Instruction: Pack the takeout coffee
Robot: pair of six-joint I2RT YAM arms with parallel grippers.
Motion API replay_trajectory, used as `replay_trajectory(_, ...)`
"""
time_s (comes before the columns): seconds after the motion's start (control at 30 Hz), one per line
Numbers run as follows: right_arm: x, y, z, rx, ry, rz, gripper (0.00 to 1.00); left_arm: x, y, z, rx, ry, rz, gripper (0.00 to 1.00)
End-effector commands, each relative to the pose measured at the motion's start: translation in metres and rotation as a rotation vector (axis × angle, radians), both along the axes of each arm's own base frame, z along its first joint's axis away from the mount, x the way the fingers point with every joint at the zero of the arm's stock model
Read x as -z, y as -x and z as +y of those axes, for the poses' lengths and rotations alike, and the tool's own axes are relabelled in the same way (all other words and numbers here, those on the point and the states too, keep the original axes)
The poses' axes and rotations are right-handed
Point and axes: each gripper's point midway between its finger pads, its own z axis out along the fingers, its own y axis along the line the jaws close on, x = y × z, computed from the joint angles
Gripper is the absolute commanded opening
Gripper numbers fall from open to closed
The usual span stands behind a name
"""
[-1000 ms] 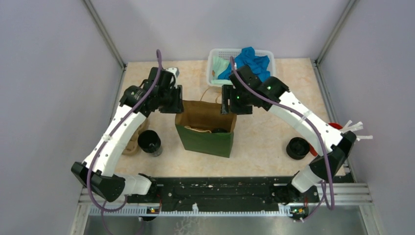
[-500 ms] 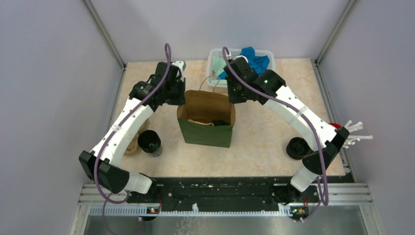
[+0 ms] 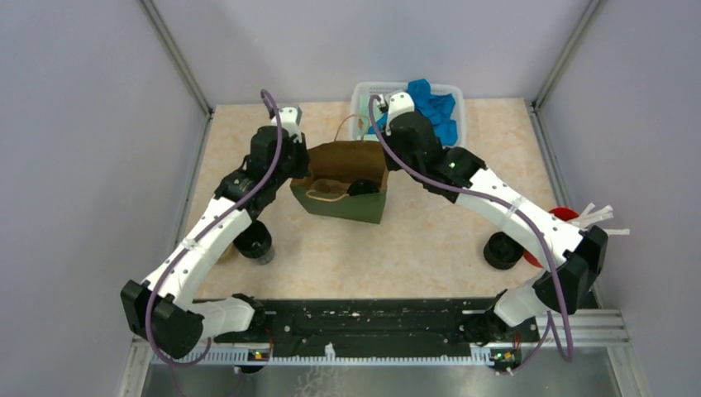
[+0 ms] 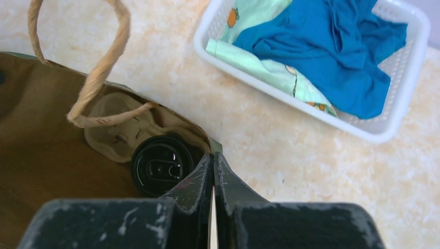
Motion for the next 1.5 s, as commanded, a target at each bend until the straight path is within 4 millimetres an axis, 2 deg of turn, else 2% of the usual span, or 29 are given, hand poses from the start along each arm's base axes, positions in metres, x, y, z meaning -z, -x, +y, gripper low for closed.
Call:
replay_trajectory(0.0, -0.055, -0.005, 0.015, -0.093, -0.110, -0.244, 0.00, -0.060, -0.017, -0.003, -0.032, 0.146, -0.307, 0.00)
replay_trajectory(0.13, -0.051, -0.003, 0.025, -0.176, -0.098, -0.292, 0.00, -0.067, -0.019, -0.001, -0.033, 0.164, -0.410, 0.00)
replay_trajectory(0.27, -0.057, -0.004, 0.032, -0.214, -0.097, -0.318, 0.00, -0.076, -0.023, -0.006, -0.017, 0.192, -0.465, 0.00)
replay_trajectory(0.33, -0.052, -0.007, 0.034, -0.222, -0.076, -0.319, 0.00, -0.078, -0.024, -0.007, -0.010, 0.196, -0.494, 0.00)
replay_trajectory(0.5, -0.042, -0.009, 0.034, -0.213, -0.059, -0.314, 0.00, -0.077, -0.026, -0.006, -0.008, 0.185, -0.515, 0.00)
replay_trajectory(0.63, -0.042, -0.010, 0.030, -0.177, -0.069, -0.286, 0.00, -0.082, -0.022, -0.009, 0.019, 0.173, -0.507, 0.00)
replay_trajectory(0.73, -0.042, -0.005, 0.029, -0.164, -0.079, -0.224, 0.00, -0.077, -0.018, -0.005, -0.002, 0.161, -0.416, 0.00)
replay_trajectory(0.83, -0.044, 0.001, 0.023, -0.117, -0.096, -0.139, 0.00, -0.062, -0.009, -0.002, -0.021, 0.139, -0.262, 0.00)
replay_trajectory(0.97, -0.036, 0.012, 0.012, -0.038, -0.086, 0.013, 0.00, -0.047, 0.010, -0.001, -0.045, 0.168, -0.088, 0.00)
replay_trajectory(1.1, -0.031, 0.024, 0.011, 0.015, -0.112, 0.129, 0.00, -0.036, 0.028, -0.005, -0.045, 0.214, 0.040, 0.00)
replay_trajectory(1.33, 0.001, 0.040, 0.011, 0.084, -0.077, 0.333, 0.00, -0.017, 0.044, -0.003, -0.077, 0.228, 0.181, 0.00)
replay_trajectory(1.47, 0.007, 0.040, 0.008, 0.131, -0.086, 0.347, 0.00, -0.013, 0.045, -0.005, -0.085, 0.255, 0.221, 0.00)
